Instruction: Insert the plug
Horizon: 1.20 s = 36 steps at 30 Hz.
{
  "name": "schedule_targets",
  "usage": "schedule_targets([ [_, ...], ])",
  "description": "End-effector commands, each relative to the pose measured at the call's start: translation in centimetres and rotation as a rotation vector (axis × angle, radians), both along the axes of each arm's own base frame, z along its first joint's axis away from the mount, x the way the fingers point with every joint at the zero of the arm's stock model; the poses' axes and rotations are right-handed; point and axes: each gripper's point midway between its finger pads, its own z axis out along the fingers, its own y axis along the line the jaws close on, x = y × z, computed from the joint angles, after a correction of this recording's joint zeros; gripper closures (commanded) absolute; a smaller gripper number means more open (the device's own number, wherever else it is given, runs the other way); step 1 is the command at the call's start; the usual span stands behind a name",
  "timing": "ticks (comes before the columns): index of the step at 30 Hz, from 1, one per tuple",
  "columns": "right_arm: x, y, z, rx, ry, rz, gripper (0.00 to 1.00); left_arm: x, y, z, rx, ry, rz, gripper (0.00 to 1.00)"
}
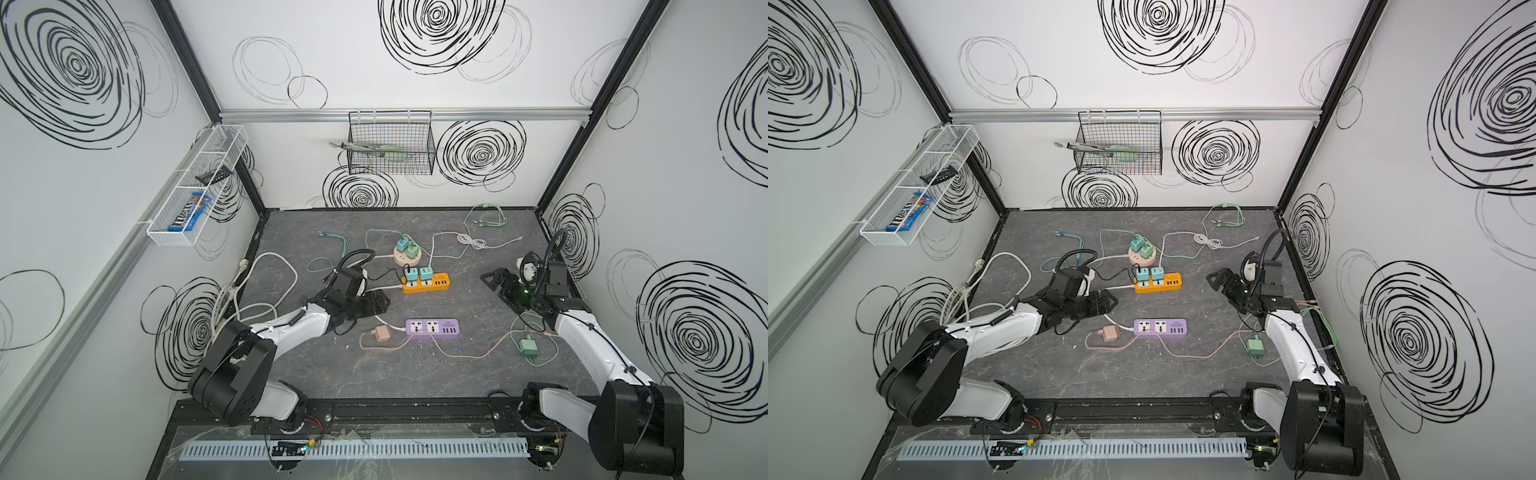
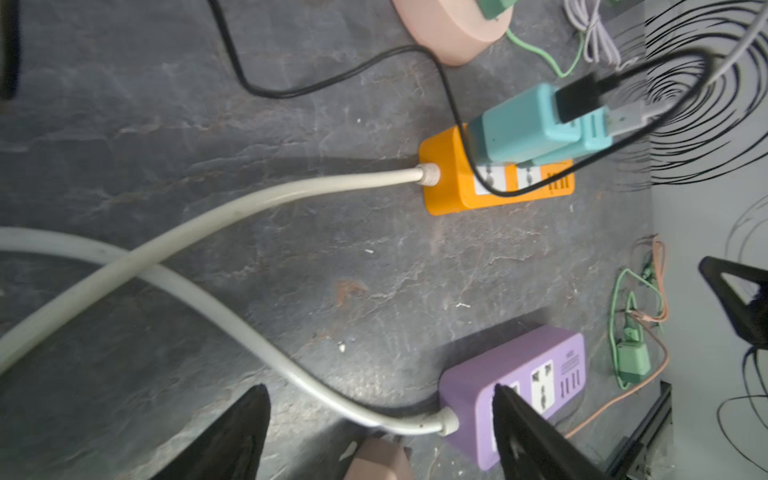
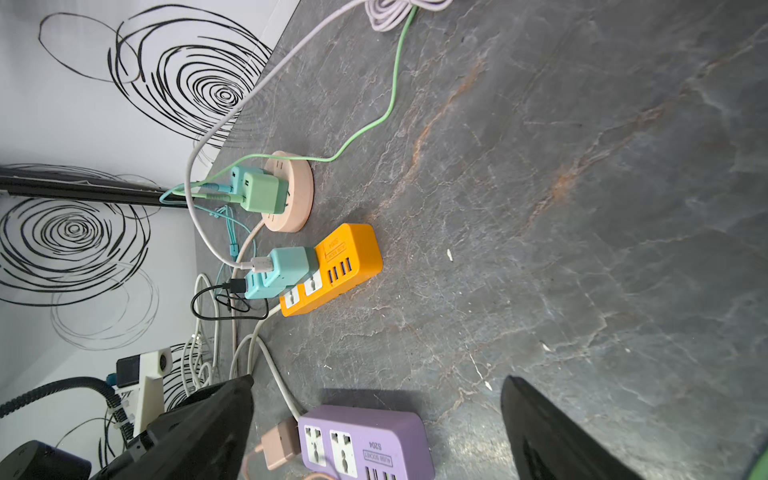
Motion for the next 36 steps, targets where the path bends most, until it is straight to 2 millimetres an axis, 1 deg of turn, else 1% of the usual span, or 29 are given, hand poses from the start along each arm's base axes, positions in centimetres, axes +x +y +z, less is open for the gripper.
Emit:
schedule_targets([
  [1,1.4,0.5,1.1,-0.029,-0.048,0.022,0.03,-1.3,0.7,-1.0,0.085,0.029,-0.082,0.12],
  [4,1.5,0.9,1.1,-0.030,-0.047,0.035,0.03,-2.9,0.8,-2.1,0.105,0.092,-0.125,0.14],
  [6,1.6,1.0,1.3,-0.035,-0.054,0.037,0.03,-4.0,1.0,-2.4,0.125,0.117,-0.146,0.14],
  [11,1.7,1.1,1.6,-0.060,-0.078,0.042,0.03,-6.6,1.0,-1.4,0.122,0.116,-0.165,0.13],
  [13,1.9,1.4,1.9,-0.065,-0.105,0.058,0.03,-7.8,0.3,-1.0,0.134,0.094,-0.212,0.13],
  [16,2.1,2.0,2.4,-0.079,-0.138,0.080,0.03,-8.9,-0.6,-1.3,0.268,0.019,-0.292,0.12],
  [19,2.3,2.4,2.9,-0.085,-0.163,0.091,0.03,-9.6,-0.8,-2.6,0.369,0.012,-0.339,0.14],
  [22,2.3,2.5,3.1,-0.084,-0.169,0.093,0.03,-9.4,-0.8,-3.9,0.442,0.022,-0.342,0.17],
  [25,2.1,2.5,3.0,-0.085,-0.166,0.093,0.03,-9.3,-1.3,-4.7,0.475,0.028,-0.360,0.21],
  [26,2.1,2.5,3.0,-0.086,-0.166,0.093,0.03,-9.4,-1.4,-4.9,0.481,0.028,-0.366,0.24],
  [29,1.9,2.6,3.3,-0.088,-0.186,0.101,0.03,-9.5,-1.5,-5.4,0.502,0.020,-0.371,0.36],
  [30,1.9,2.8,3.6,-0.085,-0.201,0.115,0.03,-9.4,-1.3,-5.4,0.512,0.012,-0.368,0.42],
  [31,1.8,3.1,4.0,-0.080,-0.226,0.132,0.03,-9.2,-1.2,-5.4,0.520,0.001,-0.367,0.52],
  [34,1.6,4.1,5.6,-0.074,-0.315,0.183,0.02,-8.8,-1.1,-4.4,0.528,-0.042,-0.380,0.73],
  [36,1.4,5.1,6.9,-0.065,-0.383,0.233,0.02,-8.3,-1.6,-3.0,0.516,-0.100,-0.416,0.83],
])
